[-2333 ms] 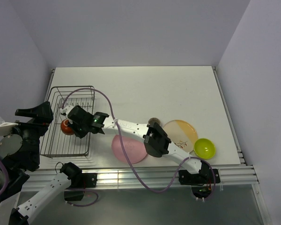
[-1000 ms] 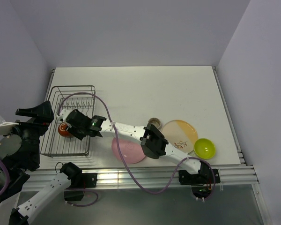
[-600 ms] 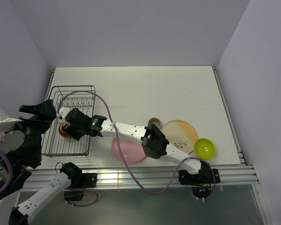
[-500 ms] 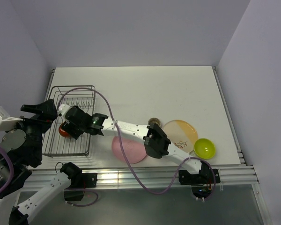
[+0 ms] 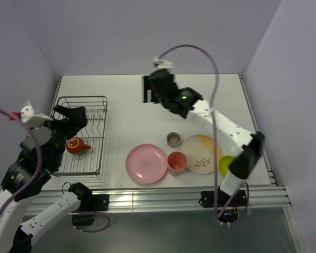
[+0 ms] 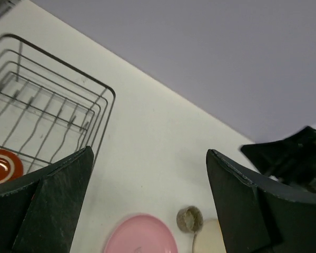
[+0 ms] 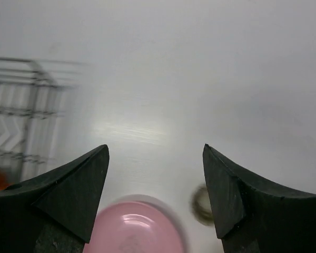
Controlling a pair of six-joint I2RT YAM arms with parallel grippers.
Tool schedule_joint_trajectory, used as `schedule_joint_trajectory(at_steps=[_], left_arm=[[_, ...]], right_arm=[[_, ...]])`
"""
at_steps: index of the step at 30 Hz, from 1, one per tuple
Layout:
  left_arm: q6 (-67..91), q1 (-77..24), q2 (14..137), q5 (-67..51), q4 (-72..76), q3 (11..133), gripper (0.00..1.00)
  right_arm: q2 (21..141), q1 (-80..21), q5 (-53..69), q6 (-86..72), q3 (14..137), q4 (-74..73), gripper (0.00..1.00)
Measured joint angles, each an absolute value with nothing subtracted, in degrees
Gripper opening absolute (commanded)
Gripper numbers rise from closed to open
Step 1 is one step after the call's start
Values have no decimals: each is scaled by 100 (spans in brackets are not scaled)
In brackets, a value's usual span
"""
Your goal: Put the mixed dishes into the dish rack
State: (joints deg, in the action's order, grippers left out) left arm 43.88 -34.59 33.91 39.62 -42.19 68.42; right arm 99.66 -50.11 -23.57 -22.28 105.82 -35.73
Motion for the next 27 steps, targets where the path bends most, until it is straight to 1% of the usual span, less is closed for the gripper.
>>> schedule_joint_trajectory(at_steps=[4, 8, 12, 17, 27], left_arm=[[4307, -3459, 3953, 3306, -3795, 6501, 93], [4287, -3459, 4482, 2598, -3334, 6178, 91], [4289, -3459, 4716, 2008, -3013, 5905, 91], [4287, -3459, 4772, 1490, -2672, 5706, 91], [4285, -3459, 4716, 985, -2311, 5441, 91]], right_arm=[[8302, -3962, -2926, -2912, 8672, -4036, 79], [6748, -3444, -3131, -3489, 6952, -4399, 77], [5749, -2790, -3041, -3852, 5610, -4571, 76], [5557, -2257, -2781, -4163, 4565, -4589, 75], [5826, -1997, -2650, -4709, 3889, -4458, 72]])
